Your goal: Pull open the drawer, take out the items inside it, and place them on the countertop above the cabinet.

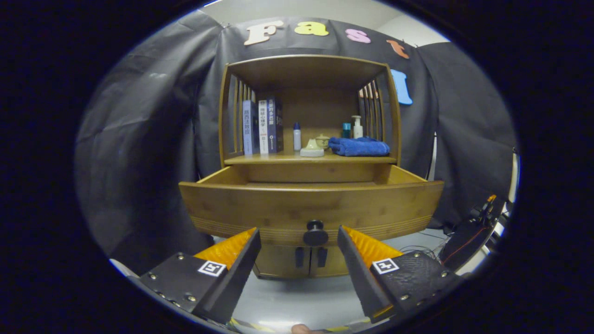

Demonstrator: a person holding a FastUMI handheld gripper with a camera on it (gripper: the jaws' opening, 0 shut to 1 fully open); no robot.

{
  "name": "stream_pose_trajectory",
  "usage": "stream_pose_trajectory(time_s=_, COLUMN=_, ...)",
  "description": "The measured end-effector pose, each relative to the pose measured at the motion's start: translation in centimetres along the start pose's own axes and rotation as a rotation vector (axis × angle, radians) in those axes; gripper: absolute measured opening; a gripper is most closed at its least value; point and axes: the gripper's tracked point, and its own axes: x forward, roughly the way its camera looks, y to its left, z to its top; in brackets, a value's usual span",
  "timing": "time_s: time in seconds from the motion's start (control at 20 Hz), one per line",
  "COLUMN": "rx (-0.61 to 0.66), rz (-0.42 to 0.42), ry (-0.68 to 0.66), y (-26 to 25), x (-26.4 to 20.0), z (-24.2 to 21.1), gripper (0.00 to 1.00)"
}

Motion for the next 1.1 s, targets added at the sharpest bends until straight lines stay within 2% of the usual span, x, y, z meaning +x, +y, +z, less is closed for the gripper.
stream_pose_trajectory(time_s=0.3, rx=0.128, rz=0.005, ry=-0.029, y=0.0, x=3.0, z=0.4, gripper=0.99)
stream_pose_trajectory(time_s=0.6, rx=0.271, rz=0.007, ry=-0.151, y=-0.4, x=5.2, z=3.0, gripper=0.99)
stream_pose_trajectory(time_s=0.75, rx=0.232, rz=0.012, ry=-0.061, y=0.5, x=7.5, z=1.1, gripper=0.99)
stream_pose_trajectory(time_s=0.8, rx=0.187, rz=-0.025, ry=0.001, y=0.2, x=7.1, z=0.3, gripper=0.99)
stream_pose_trajectory(time_s=1.1, rx=-0.029, rz=-0.056, ry=-0.094, y=1.5, x=8.2, z=0.6, gripper=0.98)
